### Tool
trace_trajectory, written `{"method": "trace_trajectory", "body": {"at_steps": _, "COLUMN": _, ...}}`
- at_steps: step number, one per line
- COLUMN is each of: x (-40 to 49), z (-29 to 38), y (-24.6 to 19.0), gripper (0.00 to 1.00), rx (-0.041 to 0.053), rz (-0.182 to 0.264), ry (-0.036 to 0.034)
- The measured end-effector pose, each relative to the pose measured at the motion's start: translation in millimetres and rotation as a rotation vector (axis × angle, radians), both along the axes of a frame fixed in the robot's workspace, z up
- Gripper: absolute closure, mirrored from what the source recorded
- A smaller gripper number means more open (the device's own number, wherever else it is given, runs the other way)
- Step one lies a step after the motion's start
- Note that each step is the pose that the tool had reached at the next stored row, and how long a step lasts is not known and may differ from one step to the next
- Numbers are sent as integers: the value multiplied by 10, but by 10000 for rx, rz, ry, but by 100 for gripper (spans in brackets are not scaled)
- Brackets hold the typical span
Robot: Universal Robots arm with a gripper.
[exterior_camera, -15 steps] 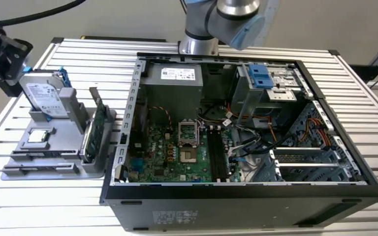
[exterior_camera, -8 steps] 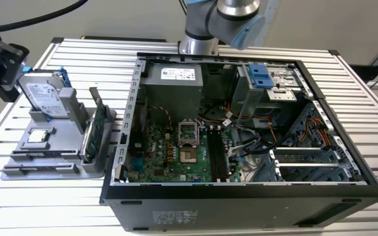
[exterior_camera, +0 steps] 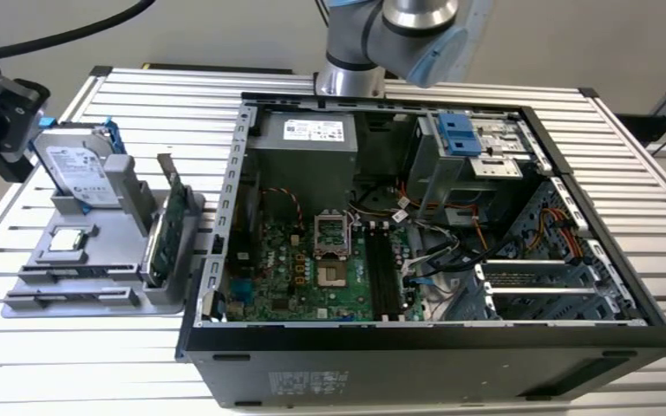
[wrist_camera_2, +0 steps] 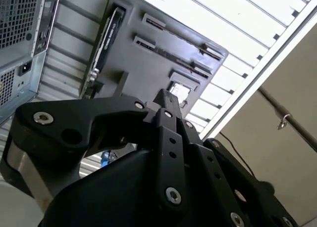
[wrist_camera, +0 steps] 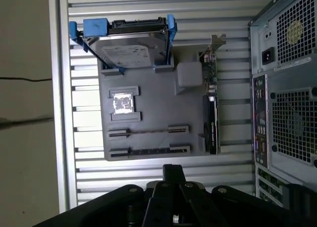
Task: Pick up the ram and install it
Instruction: 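Reach for the ram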
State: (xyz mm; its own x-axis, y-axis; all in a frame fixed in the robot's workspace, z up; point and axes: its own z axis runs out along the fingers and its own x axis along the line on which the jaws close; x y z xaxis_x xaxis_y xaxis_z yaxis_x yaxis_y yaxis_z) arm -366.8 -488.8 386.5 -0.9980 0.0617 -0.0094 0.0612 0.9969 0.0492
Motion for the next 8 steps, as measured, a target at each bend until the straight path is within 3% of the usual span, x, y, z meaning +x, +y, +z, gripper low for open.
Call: {"method": "trace_trajectory", "body": {"at_steps": 8, "x": -1, "z": 0, "y": -106, "gripper": 100, "rx": 0, "rz": 4, "ry": 7}}
